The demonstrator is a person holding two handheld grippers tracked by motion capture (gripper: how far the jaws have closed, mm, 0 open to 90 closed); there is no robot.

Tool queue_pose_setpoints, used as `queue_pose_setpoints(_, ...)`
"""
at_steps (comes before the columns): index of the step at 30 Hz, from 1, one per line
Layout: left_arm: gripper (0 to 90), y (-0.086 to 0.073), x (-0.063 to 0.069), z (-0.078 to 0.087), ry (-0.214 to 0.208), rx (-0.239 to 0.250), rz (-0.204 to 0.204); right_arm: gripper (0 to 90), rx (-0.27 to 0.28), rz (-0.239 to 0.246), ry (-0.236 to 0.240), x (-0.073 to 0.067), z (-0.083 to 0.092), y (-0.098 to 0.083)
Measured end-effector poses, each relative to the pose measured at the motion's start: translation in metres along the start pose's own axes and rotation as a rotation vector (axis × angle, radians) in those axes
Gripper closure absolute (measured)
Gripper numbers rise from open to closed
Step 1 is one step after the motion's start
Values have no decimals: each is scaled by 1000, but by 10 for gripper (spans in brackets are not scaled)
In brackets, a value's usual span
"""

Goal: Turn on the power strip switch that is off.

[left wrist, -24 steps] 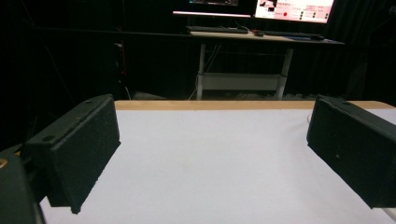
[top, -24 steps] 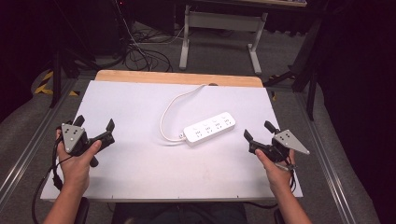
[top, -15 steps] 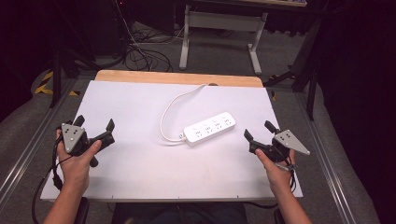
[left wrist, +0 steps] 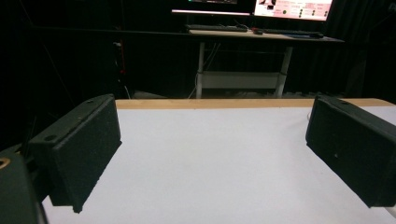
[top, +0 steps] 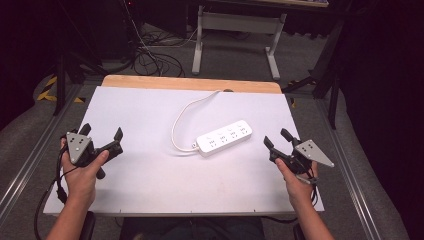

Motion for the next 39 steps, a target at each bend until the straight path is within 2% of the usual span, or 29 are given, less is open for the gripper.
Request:
queue_pose_setpoints(7,37,0,0,0,-1,0,-1,440,8,25,14,-2,1,2)
queue_pose_setpoints(12,38,0,1,0,-3,0,0,567,15,44,24,-3,2,3)
queue_pose_setpoints(17,41,0,1,0,-4,-1,-3,651,17,61,31,-6,3,4)
queue_pose_setpoints(24,45,-1,1,-1,-7,-1,1,856,36,87,59,-8,5,6)
queue_pose_setpoints(26,45,-1,1,-1,-7,-2,-3,900,30,81,65,-8,6,7)
queue_pose_setpoints(33,47,-1,2,-1,-9,-5,-11,900,-2,62,84,-8,6,8)
queue_pose_setpoints(39,49,-1,2,-1,-10,-4,-12,900,1,54,92,-7,3,13)
Point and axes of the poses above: each handheld gripper's, and its own axes: z roughly backward along the jaws, y roughly out of its top, x roughly to its right, the point moved 3 cm from there along -z, roughly forward along the jaws, and after that the axes turned 10 degrees about z, right-handed, at the moved point
